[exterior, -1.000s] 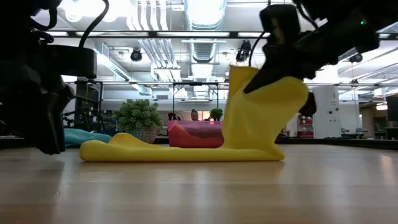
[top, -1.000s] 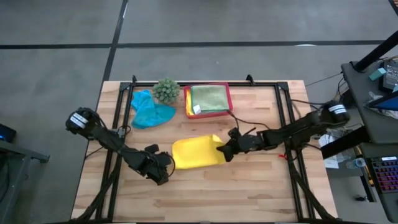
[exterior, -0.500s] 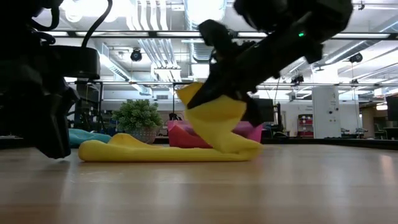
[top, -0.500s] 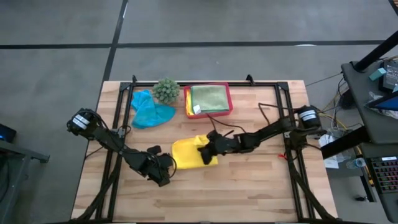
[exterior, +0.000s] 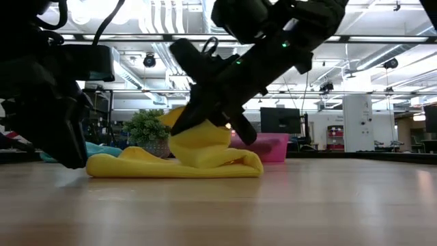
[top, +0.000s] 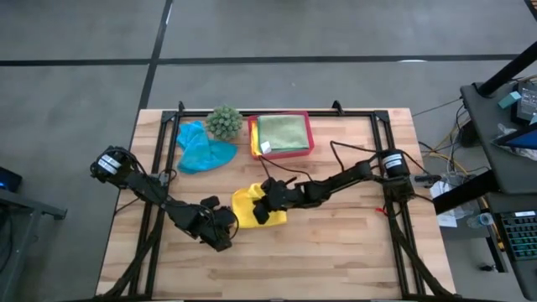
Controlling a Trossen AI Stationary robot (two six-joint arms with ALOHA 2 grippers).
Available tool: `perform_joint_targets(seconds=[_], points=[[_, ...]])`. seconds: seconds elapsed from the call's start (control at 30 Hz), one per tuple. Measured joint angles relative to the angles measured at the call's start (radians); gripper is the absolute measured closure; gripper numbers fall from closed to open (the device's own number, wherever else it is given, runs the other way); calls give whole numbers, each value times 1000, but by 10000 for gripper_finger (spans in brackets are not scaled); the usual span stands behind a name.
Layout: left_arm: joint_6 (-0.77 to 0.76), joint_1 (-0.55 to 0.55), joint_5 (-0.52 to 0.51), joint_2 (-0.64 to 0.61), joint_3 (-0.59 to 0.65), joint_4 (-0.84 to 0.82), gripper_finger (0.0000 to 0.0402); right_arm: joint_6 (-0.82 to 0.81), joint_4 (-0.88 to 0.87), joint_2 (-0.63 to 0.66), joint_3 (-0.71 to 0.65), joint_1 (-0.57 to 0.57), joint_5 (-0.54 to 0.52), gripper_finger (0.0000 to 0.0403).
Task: Fold microfiber towels
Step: Fold the yellow microfiber towel
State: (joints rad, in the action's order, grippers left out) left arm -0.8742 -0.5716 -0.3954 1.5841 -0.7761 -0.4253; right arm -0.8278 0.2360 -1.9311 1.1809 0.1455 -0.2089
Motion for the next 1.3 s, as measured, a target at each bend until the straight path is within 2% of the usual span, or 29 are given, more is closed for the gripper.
perform_joint_targets(seconds=[0.23, 0.33, 0.47, 0.73, 0.9, 1.07, 1.3], points=[[0, 0, -6, 0, 0, 5, 295, 14, -7, -35, 46, 0, 7, 389], [0, 0, -6, 0, 0, 7, 295, 18, -19, -36, 48, -2, 7, 374], [0, 0, -6, 0, 0, 7, 295, 26, -16, -36, 48, -2, 6, 325], [16, 0, -6, 0, 0, 29, 295, 53, -18, -36, 56, -2, 0, 195], [20, 0, -6, 0, 0, 35, 295, 79, -21, -36, 90, 1, 19, 144], [20, 0, -5, -8, 0, 29, 295, 116, -22, -36, 133, 16, 29, 121], [27, 0, 10, -43, -24, -12, 295, 151, -23, -36, 172, 39, 25, 117]])
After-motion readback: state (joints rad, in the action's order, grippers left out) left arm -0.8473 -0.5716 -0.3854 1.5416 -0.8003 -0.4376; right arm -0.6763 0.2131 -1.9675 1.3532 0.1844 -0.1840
